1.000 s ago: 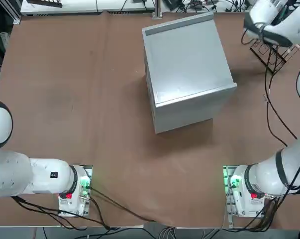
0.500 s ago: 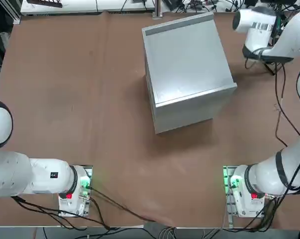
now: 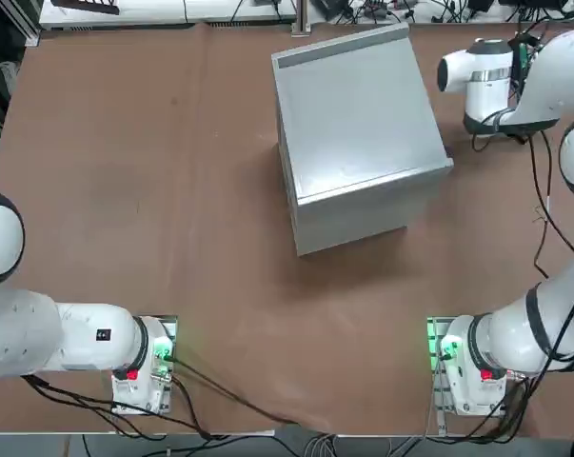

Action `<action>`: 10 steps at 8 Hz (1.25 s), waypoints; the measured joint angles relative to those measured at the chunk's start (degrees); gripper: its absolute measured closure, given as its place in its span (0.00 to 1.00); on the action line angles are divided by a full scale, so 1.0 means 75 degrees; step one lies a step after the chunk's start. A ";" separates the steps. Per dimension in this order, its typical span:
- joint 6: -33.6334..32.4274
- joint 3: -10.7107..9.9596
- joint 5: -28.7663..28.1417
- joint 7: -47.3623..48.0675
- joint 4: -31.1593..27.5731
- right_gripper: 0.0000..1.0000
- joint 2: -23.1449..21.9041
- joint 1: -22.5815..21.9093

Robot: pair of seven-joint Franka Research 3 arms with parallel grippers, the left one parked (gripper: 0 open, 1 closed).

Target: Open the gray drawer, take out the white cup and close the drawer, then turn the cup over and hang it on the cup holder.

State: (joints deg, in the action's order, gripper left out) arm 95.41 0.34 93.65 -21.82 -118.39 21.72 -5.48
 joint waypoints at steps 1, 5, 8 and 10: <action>-0.0279 0.0082 0.0192 -0.0077 0.0000 0.81 0.0252 -0.0003; -0.0952 0.0167 0.0890 -0.0082 0.0131 0.81 0.0936 -0.0001; -0.0960 0.0167 0.1114 -0.0083 0.0204 0.81 0.1051 0.0010; -0.0959 0.0167 0.1266 -0.0083 0.0271 0.81 0.1251 0.0043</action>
State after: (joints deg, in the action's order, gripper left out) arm 88.22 1.59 103.14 -22.44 -116.36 31.10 -5.16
